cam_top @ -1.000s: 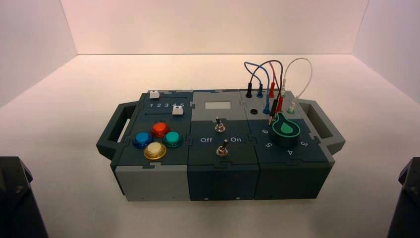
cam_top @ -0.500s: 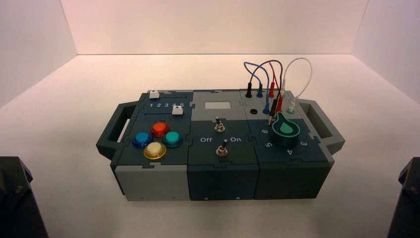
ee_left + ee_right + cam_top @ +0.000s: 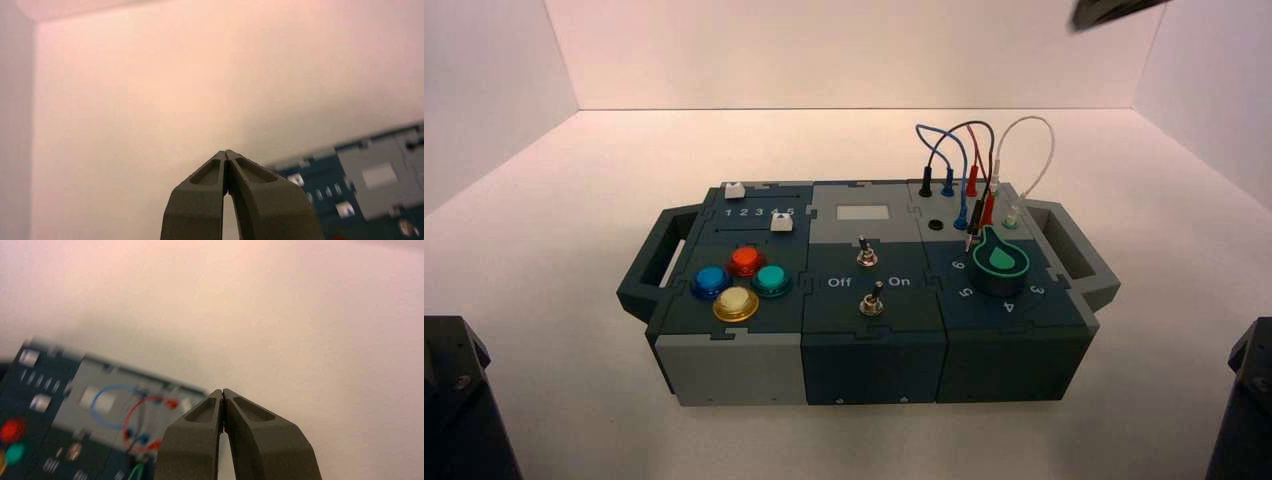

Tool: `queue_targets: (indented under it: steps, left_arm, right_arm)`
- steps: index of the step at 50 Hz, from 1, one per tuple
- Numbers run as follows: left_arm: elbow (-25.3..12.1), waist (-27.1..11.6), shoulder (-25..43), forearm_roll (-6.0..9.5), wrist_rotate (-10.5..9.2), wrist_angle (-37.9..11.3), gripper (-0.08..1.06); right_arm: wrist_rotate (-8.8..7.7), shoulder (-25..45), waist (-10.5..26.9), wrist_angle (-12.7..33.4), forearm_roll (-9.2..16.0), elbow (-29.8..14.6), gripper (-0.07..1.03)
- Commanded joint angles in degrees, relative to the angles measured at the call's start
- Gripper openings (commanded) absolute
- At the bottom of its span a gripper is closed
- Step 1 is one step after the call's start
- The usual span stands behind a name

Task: Move the bottom slider to position 1.

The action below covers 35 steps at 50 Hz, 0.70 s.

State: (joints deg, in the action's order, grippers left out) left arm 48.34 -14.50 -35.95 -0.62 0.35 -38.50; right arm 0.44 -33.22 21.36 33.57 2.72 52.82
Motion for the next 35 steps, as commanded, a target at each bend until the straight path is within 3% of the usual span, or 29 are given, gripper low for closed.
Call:
queue_targets:
  steps: [1,6,7,12,20,35]
  left_arm:
    - [-2.11,-1.58,1.41,0.09,0.00,-0.70,-0.03]
    - [-2.11,-1.85,2.81,0.09,-0.09,-1.76,-0.03]
    - [-2.37,-1.85,3.78,0.09,-0.09,-2.81,-0.03]
    - [-2.46,-1.85,5.62,0.09,0.00,-4.13,-0.03]
    - [-2.37,-1.93,7.73,0.09,0.00,-4.48,-0.03]
    - [-2.64,-1.93,9.40,-0.09,0.09,-4.75,-0.03]
  right_arm:
    - [0.00,3.87,3.87,1.93,1.14,-3.43,-0.02]
    - [0.35,5.98,6.24,3.25,2.37,-4.75,-0.02]
    - [0.35,7.21,8.09,3.69,4.13,-5.71,-0.02]
    - [0.26,8.79,11.34,3.69,8.35,-7.03,-0.02]
    - [0.26,10.11,15.73,3.34,13.27,-8.26,-0.02]
    - [0.09,13.18,18.54,1.58,19.07,-8.88,-0.02]
